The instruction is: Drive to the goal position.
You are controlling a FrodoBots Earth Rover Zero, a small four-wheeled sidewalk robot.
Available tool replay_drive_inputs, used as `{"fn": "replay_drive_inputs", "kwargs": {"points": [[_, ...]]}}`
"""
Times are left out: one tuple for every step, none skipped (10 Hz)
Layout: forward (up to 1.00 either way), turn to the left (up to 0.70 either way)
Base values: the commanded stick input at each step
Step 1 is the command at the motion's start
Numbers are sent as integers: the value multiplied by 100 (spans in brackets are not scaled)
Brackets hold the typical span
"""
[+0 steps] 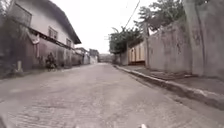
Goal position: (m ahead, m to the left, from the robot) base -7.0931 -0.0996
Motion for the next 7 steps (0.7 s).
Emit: {"fn": "replay_drive_inputs", "kwargs": {"points": [[100, 0], [100, 0], [100, 0], [100, 0], [100, 0], [100, 0], [100, 0]]}}
